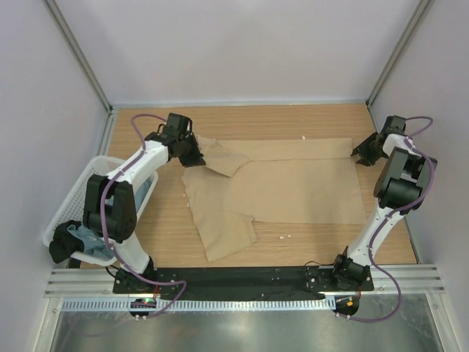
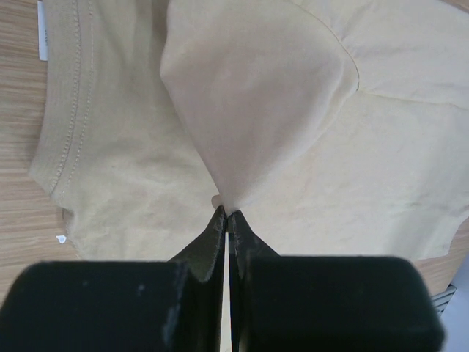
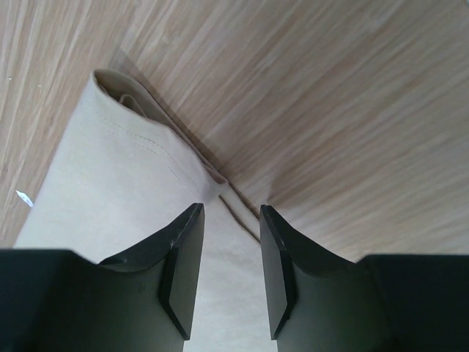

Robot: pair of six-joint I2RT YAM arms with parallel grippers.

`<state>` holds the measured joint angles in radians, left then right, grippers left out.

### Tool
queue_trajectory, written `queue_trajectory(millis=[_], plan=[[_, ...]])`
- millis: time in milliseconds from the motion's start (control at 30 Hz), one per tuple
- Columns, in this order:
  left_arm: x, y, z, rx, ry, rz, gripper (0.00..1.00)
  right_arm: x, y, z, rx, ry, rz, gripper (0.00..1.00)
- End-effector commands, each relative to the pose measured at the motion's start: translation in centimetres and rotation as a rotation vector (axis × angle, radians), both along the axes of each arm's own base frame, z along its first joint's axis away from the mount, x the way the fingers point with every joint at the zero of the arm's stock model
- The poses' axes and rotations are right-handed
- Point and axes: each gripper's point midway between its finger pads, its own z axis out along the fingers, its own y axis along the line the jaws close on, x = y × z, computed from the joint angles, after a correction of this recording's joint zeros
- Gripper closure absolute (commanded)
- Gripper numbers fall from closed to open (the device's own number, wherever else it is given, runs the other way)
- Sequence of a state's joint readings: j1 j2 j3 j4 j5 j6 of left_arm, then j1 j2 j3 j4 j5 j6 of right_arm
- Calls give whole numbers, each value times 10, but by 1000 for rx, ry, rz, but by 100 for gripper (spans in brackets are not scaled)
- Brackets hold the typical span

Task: Fold and stack the t-shirts
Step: Fold the tshirt

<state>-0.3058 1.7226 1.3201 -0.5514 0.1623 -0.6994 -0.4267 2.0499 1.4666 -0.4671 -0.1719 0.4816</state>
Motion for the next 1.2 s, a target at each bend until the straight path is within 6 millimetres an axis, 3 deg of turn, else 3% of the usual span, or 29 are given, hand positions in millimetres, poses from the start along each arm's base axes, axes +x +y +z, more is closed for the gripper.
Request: queue_trajectory(millis=[0, 367, 633, 767, 1000, 1167], plan=[[1, -5, 22, -27, -28, -7, 100, 29, -4, 17, -13, -118, 24, 57], [0, -6, 32, -41, -38, -10, 100, 34, -2, 1, 8, -107, 43, 61], [2, -6, 40, -43, -53, -8, 100, 29, 0, 8, -1, -99, 45, 64], [5, -7, 44, -47, -63, -7, 100, 31, 2, 5, 13, -92, 52, 71], [11, -7, 49, -47, -78, -3, 100, 26, 2, 7, 1, -76, 41, 71], [17, -8, 56, -48, -97, 2, 100, 32, -5, 17, -33, -94, 43, 84]])
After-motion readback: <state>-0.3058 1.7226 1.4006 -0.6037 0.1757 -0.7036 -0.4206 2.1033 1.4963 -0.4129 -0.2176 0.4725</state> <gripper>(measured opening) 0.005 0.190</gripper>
